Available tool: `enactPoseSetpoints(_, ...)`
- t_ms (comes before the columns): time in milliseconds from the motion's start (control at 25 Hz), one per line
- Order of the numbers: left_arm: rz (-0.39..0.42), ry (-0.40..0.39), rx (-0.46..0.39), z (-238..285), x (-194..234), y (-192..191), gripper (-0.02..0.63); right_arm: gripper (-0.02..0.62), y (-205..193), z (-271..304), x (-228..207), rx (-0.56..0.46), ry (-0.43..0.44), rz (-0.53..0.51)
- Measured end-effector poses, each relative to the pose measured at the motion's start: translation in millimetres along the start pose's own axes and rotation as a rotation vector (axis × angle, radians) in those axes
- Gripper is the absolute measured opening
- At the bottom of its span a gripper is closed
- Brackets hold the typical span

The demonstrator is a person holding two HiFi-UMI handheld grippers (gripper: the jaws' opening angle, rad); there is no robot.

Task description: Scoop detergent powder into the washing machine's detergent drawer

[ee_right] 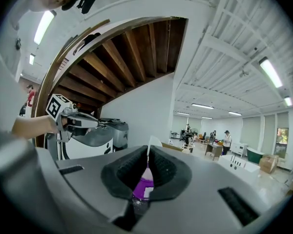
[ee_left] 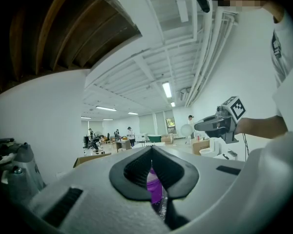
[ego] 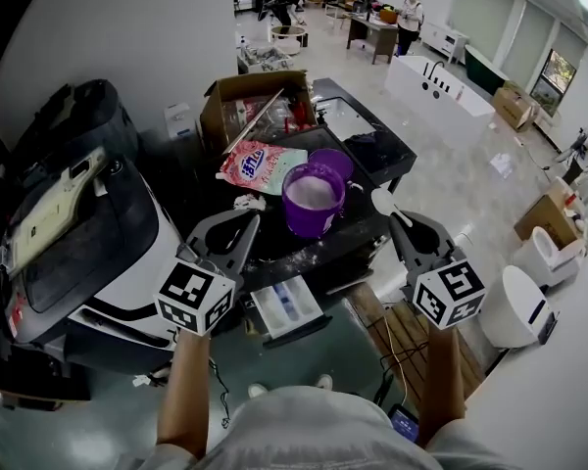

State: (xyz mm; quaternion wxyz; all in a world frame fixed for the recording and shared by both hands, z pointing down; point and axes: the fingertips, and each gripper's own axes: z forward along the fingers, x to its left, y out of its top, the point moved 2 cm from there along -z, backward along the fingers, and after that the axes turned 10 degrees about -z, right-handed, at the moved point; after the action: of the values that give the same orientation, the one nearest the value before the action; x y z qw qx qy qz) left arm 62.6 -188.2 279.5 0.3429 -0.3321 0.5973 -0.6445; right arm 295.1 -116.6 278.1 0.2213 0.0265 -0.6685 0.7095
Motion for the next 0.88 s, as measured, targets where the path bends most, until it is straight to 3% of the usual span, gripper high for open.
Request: enactPoseSetpoints(880,0.011,0.046,0.033,6,0,-9,0.006,0.012,-12,9,-4,0.011,0.031,-0.006)
